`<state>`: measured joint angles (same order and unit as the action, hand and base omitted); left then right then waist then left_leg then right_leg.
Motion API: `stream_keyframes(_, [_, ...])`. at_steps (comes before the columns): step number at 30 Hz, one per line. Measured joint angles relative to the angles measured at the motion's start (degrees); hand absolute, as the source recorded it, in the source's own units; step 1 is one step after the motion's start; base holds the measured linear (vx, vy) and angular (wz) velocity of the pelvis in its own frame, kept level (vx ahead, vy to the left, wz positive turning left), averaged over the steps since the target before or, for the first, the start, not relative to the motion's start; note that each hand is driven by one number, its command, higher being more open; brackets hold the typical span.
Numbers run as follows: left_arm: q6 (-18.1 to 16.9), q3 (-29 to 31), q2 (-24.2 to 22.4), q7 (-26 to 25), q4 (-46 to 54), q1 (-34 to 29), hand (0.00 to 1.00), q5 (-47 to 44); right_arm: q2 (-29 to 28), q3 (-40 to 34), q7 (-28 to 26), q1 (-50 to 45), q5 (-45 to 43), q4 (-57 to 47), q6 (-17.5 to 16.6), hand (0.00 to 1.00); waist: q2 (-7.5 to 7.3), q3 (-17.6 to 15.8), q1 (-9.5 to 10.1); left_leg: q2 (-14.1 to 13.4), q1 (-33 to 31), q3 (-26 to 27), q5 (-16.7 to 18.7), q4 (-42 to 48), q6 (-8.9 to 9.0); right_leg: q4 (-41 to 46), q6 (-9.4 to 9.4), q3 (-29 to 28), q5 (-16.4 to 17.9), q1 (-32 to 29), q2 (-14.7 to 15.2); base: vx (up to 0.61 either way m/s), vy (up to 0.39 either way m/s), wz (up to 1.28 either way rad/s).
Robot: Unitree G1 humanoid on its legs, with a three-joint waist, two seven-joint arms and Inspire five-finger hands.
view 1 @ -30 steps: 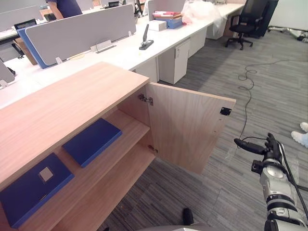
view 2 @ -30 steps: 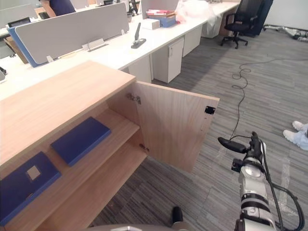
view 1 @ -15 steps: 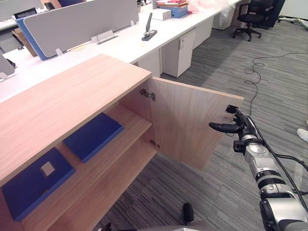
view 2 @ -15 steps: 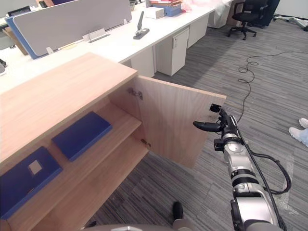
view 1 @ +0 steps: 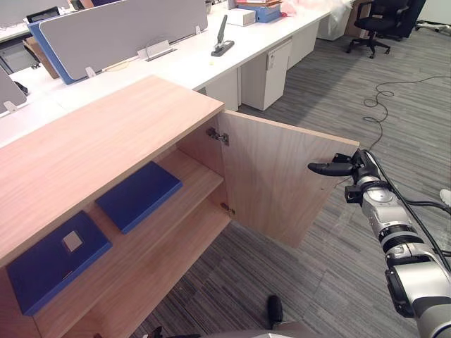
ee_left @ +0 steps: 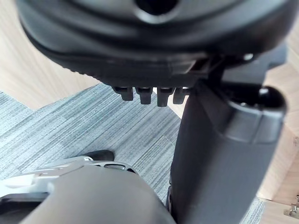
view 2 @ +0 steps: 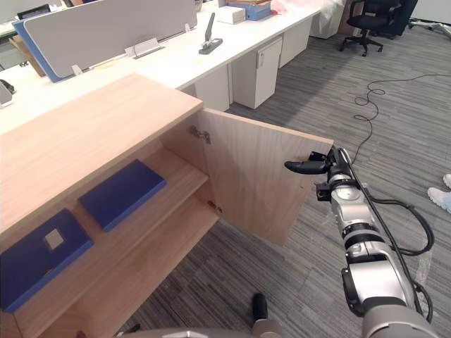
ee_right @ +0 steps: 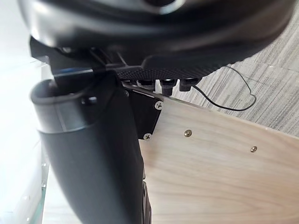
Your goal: Walk over to the cabinet, pick up the folder, carry it to the office cabinet, place the folder inside the office cabinet, then close the office cabinet door
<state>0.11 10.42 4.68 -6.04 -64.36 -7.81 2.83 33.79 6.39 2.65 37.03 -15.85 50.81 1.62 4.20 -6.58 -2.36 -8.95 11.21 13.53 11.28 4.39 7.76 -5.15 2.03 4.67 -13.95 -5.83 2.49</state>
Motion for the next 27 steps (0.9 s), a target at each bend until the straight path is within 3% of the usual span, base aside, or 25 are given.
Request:
stream_keyframes(3, [0.0,0.0,0.1,0.0,0.0,0.0,1.00,0.0,1.1,3.1,-0.8,0.4,0.0,-0.7,0.0,1.00,-0.01,-0.2,-0.66,-0.3,-0.1,0.0,0.0,0.0,0.06,0.0,-0.15,0.0,0.0,-0.1,-0.3,0.00,0.000,0.00])
stream_keyframes(6, [0.0,-0.1,0.3,0.3,-0.1,0.1,1.00,0.0,6.0,12.4,-2.1,-0.4,0.0,-5.5,0.0,1.00,-0.11,-0.8,-1.61,-0.5,-0.2,0.2,0.0,0.0,0.11,0.0,-0.22,-0.4,0.1,-0.5,-0.6,-0.02,0.019,-0.08])
stream_keyframes(9, [0.0,-0.6,0.7,1.2,-0.7,0.4,1.00,0.2,12.6,21.7,-7.6,-2.2,-0.2,-11.4,0.1,1.00,-0.15,-0.8,-2.12,-0.9,-0.2,0.1,-0.3,0.0,0.49,0.0,-0.54,-0.7,0.1,-0.9,-1.2,-0.01,0.012,-0.12])
stream_keyframes(12, [0.0,-1.3,1.1,1.9,-1.9,1.1,1.00,0.2,15.7,30.0,-12.5,-3.9,0.0,-14.6,0.4,1.00,-0.33,-0.8,-2.30,-1.1,-0.2,0.0,-1.2,0.0,0.60,0.0,-0.70,-1.1,0.1,-1.1,-1.5,-0.02,-0.019,-0.10])
stream_keyframes(13, [0.0,-2.5,1.5,2.5,-2.4,1.7,1.00,0.2,16.8,34.9,-16.5,-4.9,0.1,-16.6,0.8,1.00,-0.49,-0.8,-2.29,-1.1,-0.2,0.0,-1.8,-0.1,0.37,0.0,-0.77,-1.3,0.2,-1.2,-1.8,-0.03,-0.036,-0.05])
stream_keyframes(20, [-0.1,-3.0,2.5,3.7,-3.0,3.2,1.00,2.3,17.1,47.9,-28.1,-7.6,0.1,-32.4,1.2,1.00,-1.79,-1.2,-2.12,-1.3,-0.7,0.0,-2.7,-0.2,-0.13,0.0,-0.75,-1.4,0.2,-1.7,-2.3,-0.06,-0.009,-0.01])
stream_keyframes(21, [0.0,-3.0,2.7,3.8,-3.4,3.6,1.00,2.4,17.1,49.0,-29.8,-7.6,0.1,-36.5,1.2,1.00,-2.28,-0.5,-1.70,-1.2,-1.9,0.2,-1.0,0.0,-2.16,0.0,-0.60,-1.4,0.3,-2.8,-2.4,-0.11,0.010,-0.13])
stream_keyframes(22, [-0.1,-3.0,2.6,3.8,-3.7,3.8,1.00,2.4,16.5,49.5,-30.6,-7.5,0.0,-40.2,1.1,1.00,-2.04,0.3,-0.53,-2.0,-2.9,0.1,-0.3,-0.4,-2.85,0.3,0.24,-1.6,1.2,-4.0,-2.7,-0.10,0.032,-0.12])
stream_keyframes(23, [-0.1,-2.9,2.3,3.8,-4.1,3.8,1.00,2.4,16.1,49.6,-31.0,-7.4,0.0,-41.7,1.0,1.00,-2.01,0.7,-0.29,-2.4,-3.3,0.1,-0.3,-0.5,-2.87,1.7,-1.20,-1.8,0.4,-4.8,-2.7,-0.01,0.037,0.02])
stream_keyframes(24, [-0.1,-2.4,2.9,3.9,-4.9,3.8,1.00,2.4,15.5,50.1,-31.7,-7.2,-0.2,-44.1,0.1,1.00,-3.29,1.4,-0.59,-1.3,-3.2,-0.8,-0.4,-1.2,-2.86,2.9,-2.35,-2.2,0.0,-4.8,-2.8,0.07,0.021,0.11])
stream_keyframes(27, [-0.2,-2.3,3.1,3.9,-4.7,4.3,1.00,2.7,15.6,51.3,-33.9,-4.3,-0.3,-47.4,-0.8,1.00,-3.38,1.9,1.20,-1.4,-3.1,-1.8,-1.5,-0.9,-2.02,0.3,-2.83,-2.5,-1.4,-3.3,-3.3,0.06,0.018,-0.01])
